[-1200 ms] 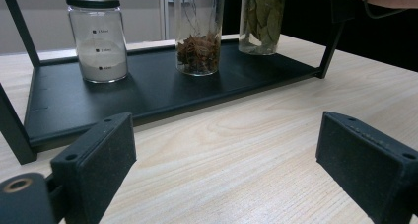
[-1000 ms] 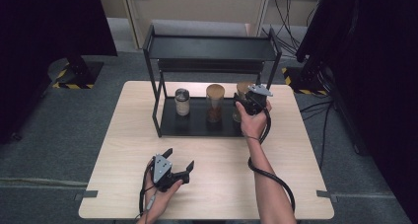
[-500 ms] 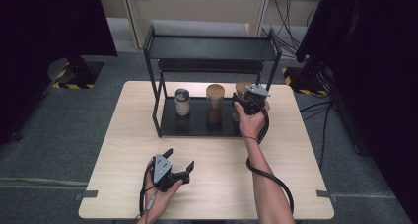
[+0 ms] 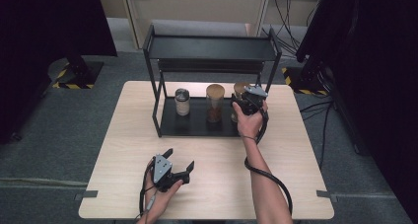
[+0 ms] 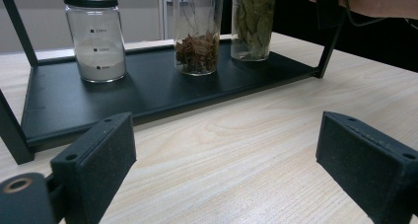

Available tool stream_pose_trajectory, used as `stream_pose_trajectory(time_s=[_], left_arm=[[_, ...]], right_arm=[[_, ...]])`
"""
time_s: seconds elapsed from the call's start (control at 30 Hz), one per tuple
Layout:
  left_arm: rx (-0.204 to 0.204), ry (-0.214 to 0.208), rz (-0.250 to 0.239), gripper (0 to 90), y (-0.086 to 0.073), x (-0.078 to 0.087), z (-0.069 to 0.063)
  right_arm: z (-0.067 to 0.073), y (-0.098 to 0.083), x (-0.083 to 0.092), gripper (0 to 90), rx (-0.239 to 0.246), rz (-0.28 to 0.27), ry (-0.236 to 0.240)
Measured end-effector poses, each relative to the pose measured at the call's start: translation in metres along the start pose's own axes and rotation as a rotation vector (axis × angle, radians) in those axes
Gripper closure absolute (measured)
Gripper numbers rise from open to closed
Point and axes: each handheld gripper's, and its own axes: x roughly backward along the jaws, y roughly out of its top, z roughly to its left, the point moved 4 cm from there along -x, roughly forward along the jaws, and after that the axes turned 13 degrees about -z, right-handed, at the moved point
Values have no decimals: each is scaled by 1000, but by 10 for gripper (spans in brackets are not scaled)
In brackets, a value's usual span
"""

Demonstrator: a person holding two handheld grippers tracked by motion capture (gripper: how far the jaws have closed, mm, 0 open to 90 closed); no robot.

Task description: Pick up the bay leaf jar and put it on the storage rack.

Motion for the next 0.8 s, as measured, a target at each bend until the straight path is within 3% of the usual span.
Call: stream_pose_trajectory(time_s=[0.8], left_arm=[[-3, -1, 0, 74, 0, 0, -1]], right_arm=[[1, -4, -3, 250, -27, -8, 7]])
